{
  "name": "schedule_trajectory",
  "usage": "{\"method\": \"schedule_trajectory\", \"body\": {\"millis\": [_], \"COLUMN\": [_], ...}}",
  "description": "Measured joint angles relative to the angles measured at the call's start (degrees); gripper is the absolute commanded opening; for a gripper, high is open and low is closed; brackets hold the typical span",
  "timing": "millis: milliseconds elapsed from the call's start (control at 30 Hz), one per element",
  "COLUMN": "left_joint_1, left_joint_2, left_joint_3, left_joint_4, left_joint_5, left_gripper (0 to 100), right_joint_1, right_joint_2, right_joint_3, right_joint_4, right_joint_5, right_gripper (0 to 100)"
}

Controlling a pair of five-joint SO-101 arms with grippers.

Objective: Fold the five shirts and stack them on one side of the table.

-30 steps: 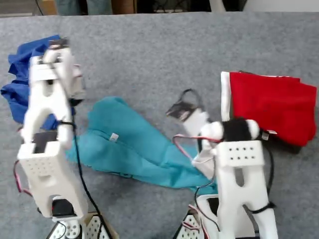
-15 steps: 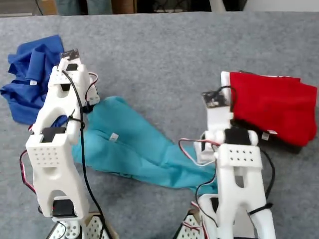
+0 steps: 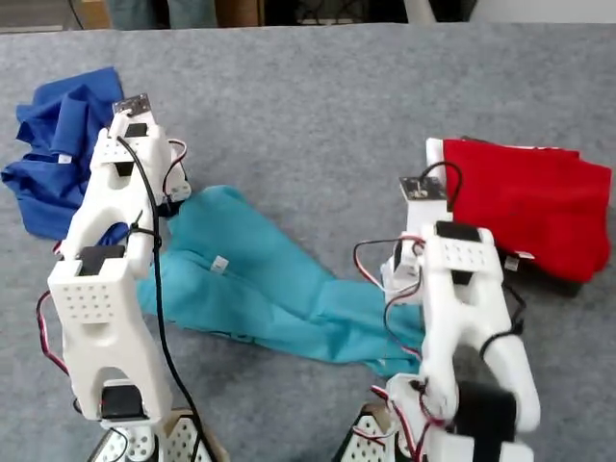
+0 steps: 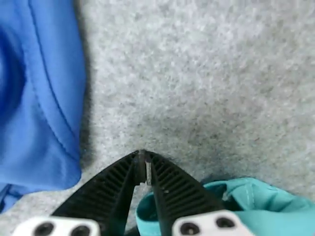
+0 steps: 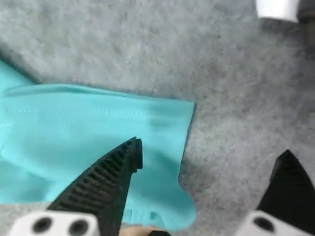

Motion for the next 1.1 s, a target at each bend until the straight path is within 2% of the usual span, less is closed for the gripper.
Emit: {"method": "schedule_trajectory", "body": {"millis": [367, 533, 800, 967, 1100], "left_joint_1": [0.0, 0.0, 0.0, 0.0, 0.0], "left_joint_2": [0.0, 0.0, 0.0, 0.0, 0.0], "left_joint_3": [0.0, 0.0, 0.0, 0.0, 0.0], "left_joint_4": [0.0, 0.0, 0.0, 0.0, 0.0], "left_joint_5": [0.0, 0.0, 0.0, 0.0, 0.0], "left_gripper": [3, 3, 3, 3, 3], "right_joint_1": [-0.1, -0.1, 0.0, 0.0, 0.0], "right_joint_2": [9.8, 11.3, 0.0, -3.5, 0.2], "right_joint_3": [-0.1, -1.1, -1.1, -2.1, -1.9], "right_joint_4": [-8.1, -8.0, 2.4, 1.8, -2.1], "right_joint_5": [0.1, 0.1, 0.1, 0.1, 0.1], "right_gripper": [41.0, 41.0, 41.0, 41.0, 41.0]}}
